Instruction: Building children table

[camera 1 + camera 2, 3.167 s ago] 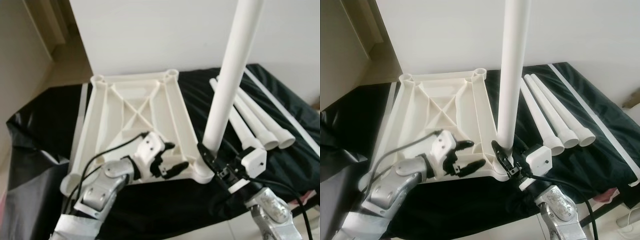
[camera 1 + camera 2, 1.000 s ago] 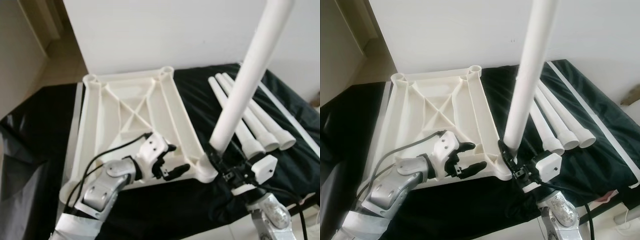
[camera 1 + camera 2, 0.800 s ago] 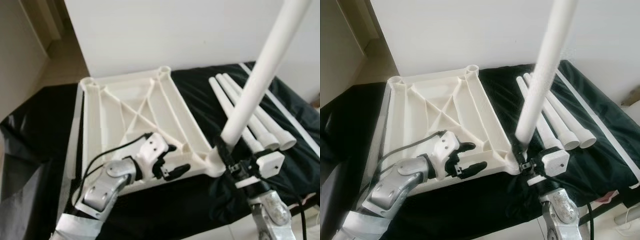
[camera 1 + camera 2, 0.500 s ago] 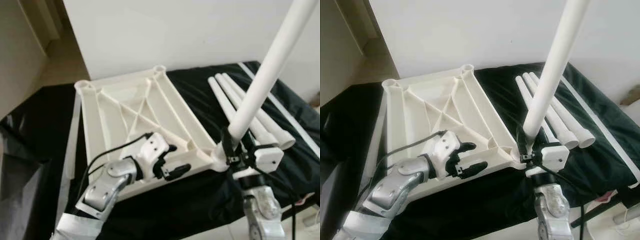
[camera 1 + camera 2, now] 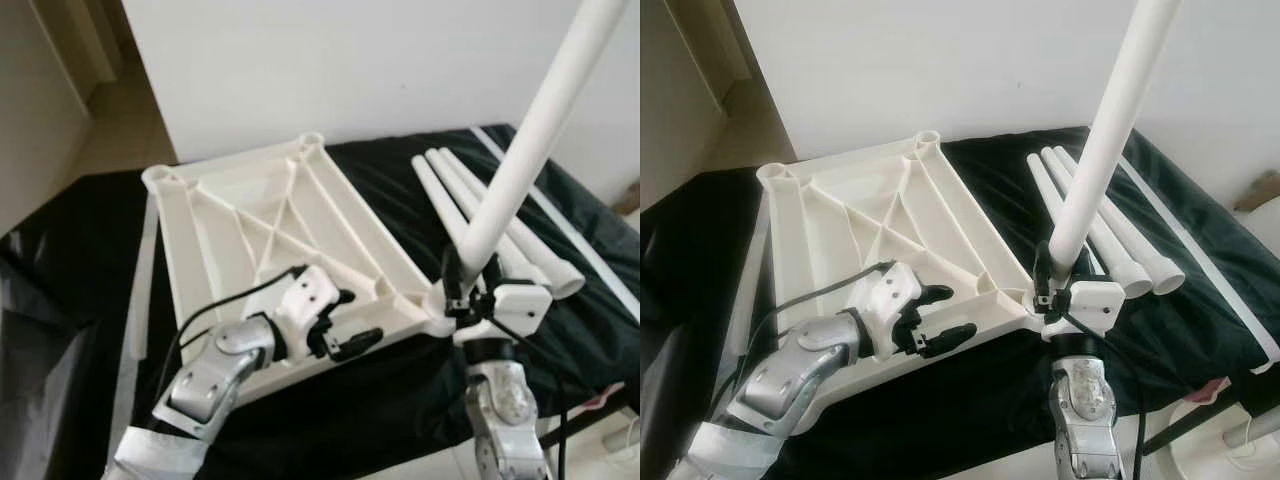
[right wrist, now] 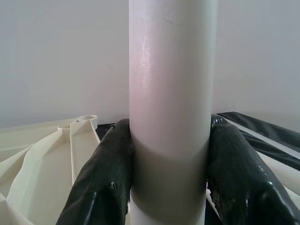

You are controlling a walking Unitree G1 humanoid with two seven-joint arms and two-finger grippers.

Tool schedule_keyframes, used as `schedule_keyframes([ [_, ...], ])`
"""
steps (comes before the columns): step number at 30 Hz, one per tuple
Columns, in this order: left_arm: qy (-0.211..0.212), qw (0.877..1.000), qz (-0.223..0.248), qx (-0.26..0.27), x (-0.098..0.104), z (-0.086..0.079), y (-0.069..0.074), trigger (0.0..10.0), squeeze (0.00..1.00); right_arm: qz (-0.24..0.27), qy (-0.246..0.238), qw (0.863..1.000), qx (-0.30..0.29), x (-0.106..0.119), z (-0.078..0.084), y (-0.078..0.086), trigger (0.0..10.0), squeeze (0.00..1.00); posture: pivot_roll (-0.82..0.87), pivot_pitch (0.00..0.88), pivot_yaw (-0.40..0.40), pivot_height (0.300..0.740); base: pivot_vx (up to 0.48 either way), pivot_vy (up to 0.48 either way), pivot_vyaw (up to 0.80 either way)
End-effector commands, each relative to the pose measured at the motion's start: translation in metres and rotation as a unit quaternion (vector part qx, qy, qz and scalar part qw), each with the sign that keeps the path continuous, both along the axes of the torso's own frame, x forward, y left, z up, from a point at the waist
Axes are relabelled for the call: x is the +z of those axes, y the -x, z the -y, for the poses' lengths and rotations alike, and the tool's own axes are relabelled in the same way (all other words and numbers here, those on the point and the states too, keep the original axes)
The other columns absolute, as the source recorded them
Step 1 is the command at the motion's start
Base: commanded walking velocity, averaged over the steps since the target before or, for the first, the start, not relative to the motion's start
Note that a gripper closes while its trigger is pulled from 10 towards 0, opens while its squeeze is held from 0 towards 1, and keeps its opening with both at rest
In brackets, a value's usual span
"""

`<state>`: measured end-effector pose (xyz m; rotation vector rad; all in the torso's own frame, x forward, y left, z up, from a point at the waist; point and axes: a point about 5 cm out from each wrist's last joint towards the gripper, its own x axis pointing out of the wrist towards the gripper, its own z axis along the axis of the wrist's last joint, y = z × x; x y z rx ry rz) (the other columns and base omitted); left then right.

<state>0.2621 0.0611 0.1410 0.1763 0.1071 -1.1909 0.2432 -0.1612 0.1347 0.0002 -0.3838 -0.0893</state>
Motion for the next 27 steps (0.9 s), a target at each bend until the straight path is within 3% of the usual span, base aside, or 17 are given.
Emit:
schedule_keyframes([
  [1, -0.007, 1.0, 0.002, 0.016, 0.0, -0.002, -0.003, 10.0, 0.0, -0.078, 0.003, 0.997, -0.006, -0.031, -0.001, 0.004, 10.0, 0.0, -0.06, 0.0, 0.03, 0.74, 0.0, 0.0, 0.0],
  [6, 0.013, 1.0, -0.006, 0.012, 0.004, 0.0, -0.001, 10.0, 0.0, -0.073, 0.021, 0.997, 0.005, -0.032, -0.003, 0.008, 10.0, 0.0, -0.06, 0.0, 0.027, 0.74, 0.0, 0.0, 0.0],
  [18, 0.047, 0.999, -0.014, 0.006, 0.014, 0.002, 0.0, 10.0, 0.0, -0.072, 0.015, 0.997, -0.007, -0.034, 0.0, 0.01, 10.0, 0.0, -0.06, 0.0, 0.029, 0.74, 0.0, 0.0, 0.0],
  [27, 0.049, 0.999, -0.016, 0.004, 0.015, 0.002, 0.0, 10.0, 0.0, -0.083, -0.012, 0.994, -0.068, -0.039, 0.012, 0.009, 10.0, 0.0, -0.06, 0.0, 0.033, 0.74, 0.0, 0.0, 0.0],
])
